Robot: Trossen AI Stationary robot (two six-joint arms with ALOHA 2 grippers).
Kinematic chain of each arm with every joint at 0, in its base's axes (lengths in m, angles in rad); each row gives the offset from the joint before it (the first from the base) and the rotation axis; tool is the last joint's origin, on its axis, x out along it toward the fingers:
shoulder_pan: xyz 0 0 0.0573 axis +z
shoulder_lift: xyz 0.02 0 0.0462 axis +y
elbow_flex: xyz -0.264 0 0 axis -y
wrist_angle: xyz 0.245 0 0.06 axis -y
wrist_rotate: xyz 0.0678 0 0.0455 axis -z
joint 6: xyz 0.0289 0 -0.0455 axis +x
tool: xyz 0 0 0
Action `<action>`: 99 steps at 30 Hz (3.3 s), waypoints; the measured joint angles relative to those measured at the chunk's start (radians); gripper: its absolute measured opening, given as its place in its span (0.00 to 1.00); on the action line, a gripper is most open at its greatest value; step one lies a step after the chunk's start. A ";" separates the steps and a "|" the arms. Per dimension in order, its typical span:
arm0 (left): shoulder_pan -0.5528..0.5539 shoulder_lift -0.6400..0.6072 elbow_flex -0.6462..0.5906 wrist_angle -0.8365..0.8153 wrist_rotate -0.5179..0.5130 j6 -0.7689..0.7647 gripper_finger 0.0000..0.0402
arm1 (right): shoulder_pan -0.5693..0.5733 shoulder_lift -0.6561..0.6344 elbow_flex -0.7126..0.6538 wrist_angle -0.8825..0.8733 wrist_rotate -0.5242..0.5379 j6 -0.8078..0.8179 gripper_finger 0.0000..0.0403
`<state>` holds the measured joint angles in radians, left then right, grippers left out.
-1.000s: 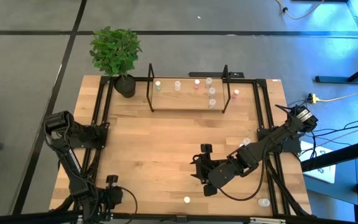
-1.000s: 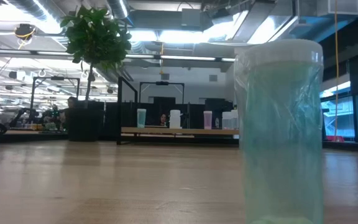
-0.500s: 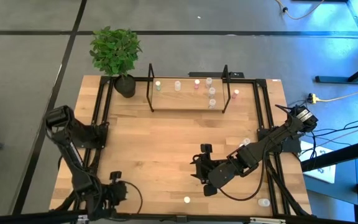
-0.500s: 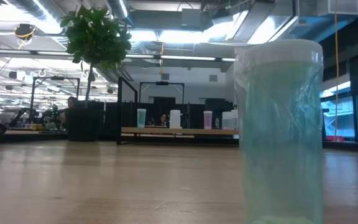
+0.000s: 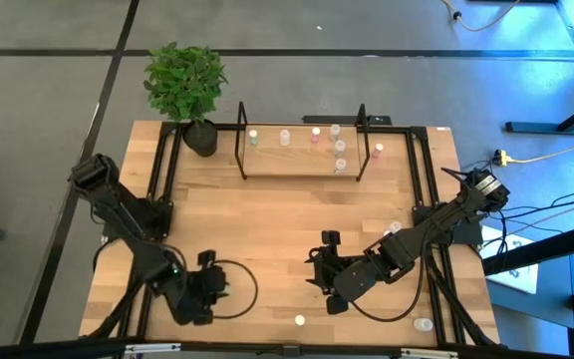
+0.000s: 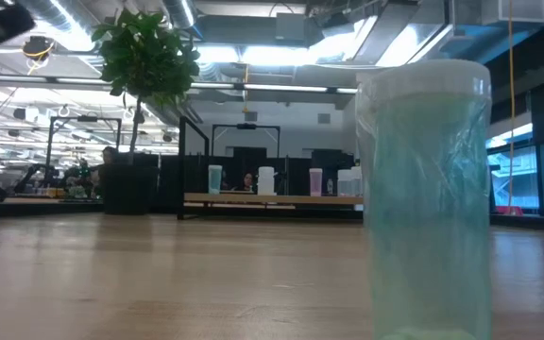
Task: Pick and place medicine bottles onto shelf by color
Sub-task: Put the bottom left blue medicine bottle on the shelf aligned with the other blue medicine bottle
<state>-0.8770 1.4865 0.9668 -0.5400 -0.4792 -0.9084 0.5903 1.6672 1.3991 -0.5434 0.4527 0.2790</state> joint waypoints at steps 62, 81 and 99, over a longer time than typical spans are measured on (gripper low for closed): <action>0.641 0.131 -0.001 0.009 0.272 0.553 0.23 | -0.132 -0.001 0.000 -0.008 0.400 0.031 0.51; 0.641 0.131 -0.001 0.082 0.260 0.553 0.23 | -0.136 -0.001 0.000 0.002 0.205 0.029 0.51; 0.641 0.131 -0.001 0.094 0.247 0.545 0.24 | -0.136 -0.001 0.000 0.002 0.199 0.030 0.51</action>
<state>-0.2356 1.6173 0.9661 -0.4458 -0.2323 -0.3637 0.4541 1.6665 1.3991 -0.5416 0.6518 0.3089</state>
